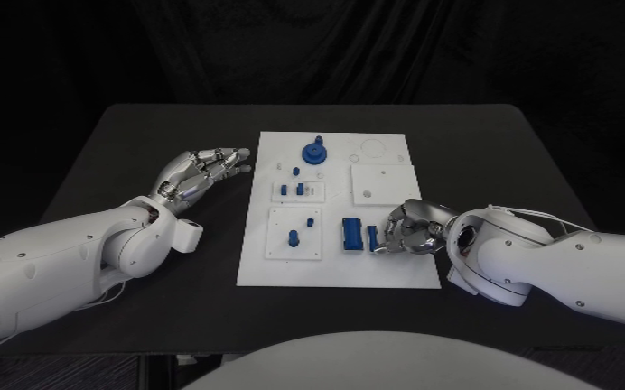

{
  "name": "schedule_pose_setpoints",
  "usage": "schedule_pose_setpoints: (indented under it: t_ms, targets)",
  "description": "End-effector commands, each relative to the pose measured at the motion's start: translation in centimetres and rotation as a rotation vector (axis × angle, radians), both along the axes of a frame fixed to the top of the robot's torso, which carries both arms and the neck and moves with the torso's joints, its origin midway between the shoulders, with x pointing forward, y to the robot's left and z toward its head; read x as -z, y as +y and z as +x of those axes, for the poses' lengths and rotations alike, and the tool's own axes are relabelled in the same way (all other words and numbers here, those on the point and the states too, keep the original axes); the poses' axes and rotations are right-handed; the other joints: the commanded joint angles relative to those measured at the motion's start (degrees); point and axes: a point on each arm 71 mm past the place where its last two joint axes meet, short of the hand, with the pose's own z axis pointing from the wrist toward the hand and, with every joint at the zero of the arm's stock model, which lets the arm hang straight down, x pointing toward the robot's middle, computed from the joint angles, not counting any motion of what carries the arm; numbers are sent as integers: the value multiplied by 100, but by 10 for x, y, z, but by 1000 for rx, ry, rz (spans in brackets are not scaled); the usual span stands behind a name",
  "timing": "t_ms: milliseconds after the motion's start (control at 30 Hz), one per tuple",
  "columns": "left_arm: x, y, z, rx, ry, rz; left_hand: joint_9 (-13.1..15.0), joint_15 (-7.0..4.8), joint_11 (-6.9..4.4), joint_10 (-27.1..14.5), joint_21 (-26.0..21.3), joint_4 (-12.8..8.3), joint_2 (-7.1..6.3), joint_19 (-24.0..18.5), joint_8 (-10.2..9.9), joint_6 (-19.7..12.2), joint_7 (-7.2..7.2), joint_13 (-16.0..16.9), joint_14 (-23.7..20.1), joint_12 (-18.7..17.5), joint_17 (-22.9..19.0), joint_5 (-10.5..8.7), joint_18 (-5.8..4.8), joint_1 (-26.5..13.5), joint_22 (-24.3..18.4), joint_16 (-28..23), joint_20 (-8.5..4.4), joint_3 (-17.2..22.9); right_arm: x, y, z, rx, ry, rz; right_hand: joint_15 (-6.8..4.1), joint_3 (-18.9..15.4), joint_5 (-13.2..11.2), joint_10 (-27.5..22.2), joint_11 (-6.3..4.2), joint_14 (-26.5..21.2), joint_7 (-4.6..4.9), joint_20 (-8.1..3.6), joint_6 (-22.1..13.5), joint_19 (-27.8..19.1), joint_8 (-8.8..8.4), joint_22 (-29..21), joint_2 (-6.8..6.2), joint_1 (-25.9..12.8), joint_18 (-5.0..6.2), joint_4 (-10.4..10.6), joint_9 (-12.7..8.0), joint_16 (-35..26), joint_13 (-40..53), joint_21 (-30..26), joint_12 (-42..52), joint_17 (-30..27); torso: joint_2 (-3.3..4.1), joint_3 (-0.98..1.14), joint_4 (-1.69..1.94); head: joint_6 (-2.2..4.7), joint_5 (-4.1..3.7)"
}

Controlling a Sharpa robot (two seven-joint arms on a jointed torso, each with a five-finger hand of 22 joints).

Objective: Assemble the parts on the task board

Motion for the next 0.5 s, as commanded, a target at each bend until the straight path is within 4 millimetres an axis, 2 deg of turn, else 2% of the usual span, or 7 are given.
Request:
schedule_pose_setpoints:
  t_ms: [33,233,400,500]
  targets:
    - [-4,-1,-1,8,-40,-37,-8,16,27,3,34,-4,-1,24,20,3,34,10,33,-9,6,29,-97,72,-7,38,3,24,-1,-1,-1,0,-15,9,-30,-101,-25,606,-22,269,-35,-33,-16,180,34,1128,-40,-161,-69,61,10,-35,1490,2,-39,-13,3,-2,7,-1,4]
    - [-5,-1,-2,3,-53,-36,-9,18,39,8,44,-10,-17,45,21,5,34,9,32,-11,5,30,-99,86,-6,35,6,38,-11,-9,-3,12,-69,66,-29,-182,-19,606,-21,276,-35,-32,-12,186,56,1133,-94,-237,-73,119,16,-23,1490,17,-39,18,-2,-2,4,-1,21]
    - [-7,-2,-5,6,-83,-19,-9,-7,49,18,47,-9,-61,54,27,17,46,10,-21,-16,-6,26,-109,91,-11,-21,-1,47,-34,-17,6,37,-163,154,-31,-210,-4,606,-26,283,-43,-31,22,194,82,1140,-90,-288,-77,169,18,-11,1490,38,-39,44,-7,-3,-6,-1,35]
    - [-9,-3,-6,4,-96,-16,-10,-37,44,27,33,14,-88,34,32,26,51,10,-100,-21,-16,21,-105,80,-23,-95,-16,56,-48,-20,13,44,-226,221,-36,-223,94,606,-36,272,-58,-32,63,186,101,1132,-41,-358,-70,252,9,-35,1490,14,-39,-20,-9,0,-6,-1,47]
